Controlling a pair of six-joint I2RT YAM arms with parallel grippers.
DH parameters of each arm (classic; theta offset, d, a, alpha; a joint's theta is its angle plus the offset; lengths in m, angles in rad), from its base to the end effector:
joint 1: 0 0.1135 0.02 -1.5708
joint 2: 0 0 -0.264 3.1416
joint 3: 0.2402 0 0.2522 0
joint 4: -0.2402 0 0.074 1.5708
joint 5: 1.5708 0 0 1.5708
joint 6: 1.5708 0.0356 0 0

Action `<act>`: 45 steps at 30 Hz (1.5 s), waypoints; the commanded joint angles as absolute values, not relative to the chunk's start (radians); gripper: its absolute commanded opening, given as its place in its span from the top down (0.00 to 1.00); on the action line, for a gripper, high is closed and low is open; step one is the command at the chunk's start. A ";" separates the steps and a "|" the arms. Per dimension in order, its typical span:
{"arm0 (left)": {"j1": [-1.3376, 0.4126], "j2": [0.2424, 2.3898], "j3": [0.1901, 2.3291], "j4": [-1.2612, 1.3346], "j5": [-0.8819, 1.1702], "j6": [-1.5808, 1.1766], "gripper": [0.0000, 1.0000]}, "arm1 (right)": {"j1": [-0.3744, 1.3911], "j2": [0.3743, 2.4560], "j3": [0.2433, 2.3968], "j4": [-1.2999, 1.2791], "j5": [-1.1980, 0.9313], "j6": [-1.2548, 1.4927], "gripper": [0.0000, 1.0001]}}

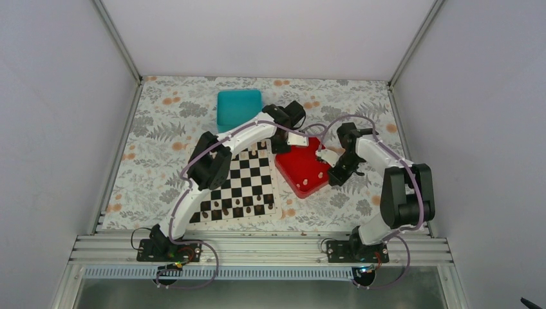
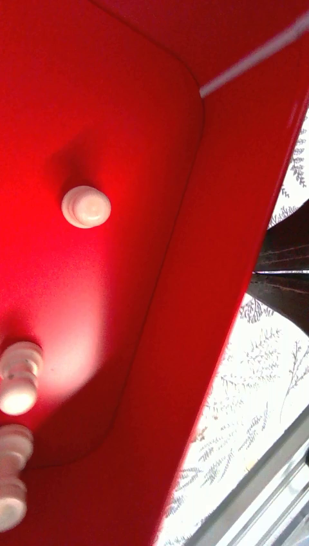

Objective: Set up the chess pieces on the board
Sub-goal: Adjust the storage box at the center of the board.

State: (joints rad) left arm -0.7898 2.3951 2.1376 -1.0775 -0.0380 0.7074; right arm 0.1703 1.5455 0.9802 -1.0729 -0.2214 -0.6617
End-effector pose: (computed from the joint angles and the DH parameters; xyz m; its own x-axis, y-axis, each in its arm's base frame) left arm 0.3470 -0.3482 0.1819 -0.0631 0.9861 -0.1536 0.9795 0.0907 0.1799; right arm 0.2401 0.0492 0.1884 -0.6831 -0.7257 -0.0815 -0.7231 0.6566 0.2142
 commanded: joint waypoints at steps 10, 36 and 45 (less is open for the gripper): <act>-0.857 2.310 2.113 -1.118 0.030 0.735 0.98 | 0.014 1.693 1.155 -0.984 -0.181 -0.629 0.96; -1.015 2.284 2.021 -1.206 0.145 0.781 0.98 | -0.006 1.983 1.511 -1.049 -0.222 -0.635 0.96; -1.084 2.323 2.061 -1.245 0.175 0.792 0.98 | 0.060 2.002 1.536 -1.085 -0.234 -0.646 0.96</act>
State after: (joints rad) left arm -1.0534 2.2864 2.0205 -1.2163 0.1341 0.7738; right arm 0.0174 1.9762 1.4979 -1.0470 -0.1936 -0.6304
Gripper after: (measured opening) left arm 0.024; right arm 0.043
